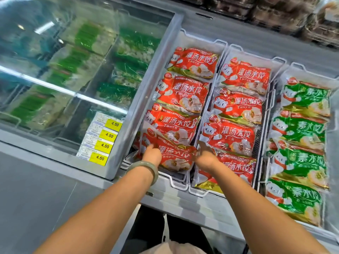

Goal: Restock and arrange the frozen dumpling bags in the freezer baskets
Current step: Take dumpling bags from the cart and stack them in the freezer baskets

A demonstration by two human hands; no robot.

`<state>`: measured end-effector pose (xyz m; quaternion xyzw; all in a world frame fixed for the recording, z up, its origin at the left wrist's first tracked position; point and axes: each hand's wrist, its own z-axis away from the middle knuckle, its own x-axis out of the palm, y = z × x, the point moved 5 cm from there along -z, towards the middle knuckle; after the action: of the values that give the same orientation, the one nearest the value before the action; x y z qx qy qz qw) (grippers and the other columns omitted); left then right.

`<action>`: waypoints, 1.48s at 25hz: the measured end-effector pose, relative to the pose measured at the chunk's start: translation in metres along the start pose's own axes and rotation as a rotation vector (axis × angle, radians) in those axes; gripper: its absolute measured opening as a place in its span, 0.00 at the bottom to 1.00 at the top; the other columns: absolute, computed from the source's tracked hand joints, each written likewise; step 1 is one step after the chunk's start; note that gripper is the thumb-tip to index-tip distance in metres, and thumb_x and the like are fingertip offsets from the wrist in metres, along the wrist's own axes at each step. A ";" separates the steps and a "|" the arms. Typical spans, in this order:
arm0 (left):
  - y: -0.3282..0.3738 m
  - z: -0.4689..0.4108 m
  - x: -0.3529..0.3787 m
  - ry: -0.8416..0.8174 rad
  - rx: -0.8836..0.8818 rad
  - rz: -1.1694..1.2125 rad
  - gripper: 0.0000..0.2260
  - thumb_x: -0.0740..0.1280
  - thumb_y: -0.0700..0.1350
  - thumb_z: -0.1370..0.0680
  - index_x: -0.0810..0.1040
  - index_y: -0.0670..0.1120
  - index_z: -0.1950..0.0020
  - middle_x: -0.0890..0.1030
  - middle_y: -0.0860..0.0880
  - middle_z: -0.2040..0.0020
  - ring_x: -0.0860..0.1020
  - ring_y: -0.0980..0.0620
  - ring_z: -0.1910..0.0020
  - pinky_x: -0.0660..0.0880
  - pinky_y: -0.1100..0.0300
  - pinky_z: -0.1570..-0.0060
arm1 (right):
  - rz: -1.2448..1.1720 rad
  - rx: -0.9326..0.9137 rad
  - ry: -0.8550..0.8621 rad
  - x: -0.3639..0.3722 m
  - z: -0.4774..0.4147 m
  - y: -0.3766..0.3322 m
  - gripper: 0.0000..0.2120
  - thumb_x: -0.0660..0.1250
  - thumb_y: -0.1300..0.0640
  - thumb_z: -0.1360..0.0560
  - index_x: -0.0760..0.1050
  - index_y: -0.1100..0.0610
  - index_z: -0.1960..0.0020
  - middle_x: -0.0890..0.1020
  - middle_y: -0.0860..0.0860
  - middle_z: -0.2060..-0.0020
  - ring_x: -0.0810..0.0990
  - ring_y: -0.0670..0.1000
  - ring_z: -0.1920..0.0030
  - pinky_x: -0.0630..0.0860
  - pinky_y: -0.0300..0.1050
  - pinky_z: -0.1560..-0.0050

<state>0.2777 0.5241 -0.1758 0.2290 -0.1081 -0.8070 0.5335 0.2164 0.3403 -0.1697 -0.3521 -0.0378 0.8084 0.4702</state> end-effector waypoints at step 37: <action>-0.249 0.385 0.452 -0.843 0.159 -0.896 0.12 0.55 0.42 0.18 0.69 0.47 0.61 0.72 0.51 0.63 0.69 0.57 0.65 0.67 0.63 0.58 | -0.944 0.652 0.538 0.077 0.454 0.565 0.08 0.58 0.57 0.21 0.71 0.52 0.58 0.74 0.53 0.64 0.72 0.51 0.63 0.66 0.42 0.64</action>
<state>-0.2580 0.1873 -0.0590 -0.0474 -0.2627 -0.9630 0.0355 -0.4967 0.2095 -0.0920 -0.3270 0.1787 0.3672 0.8522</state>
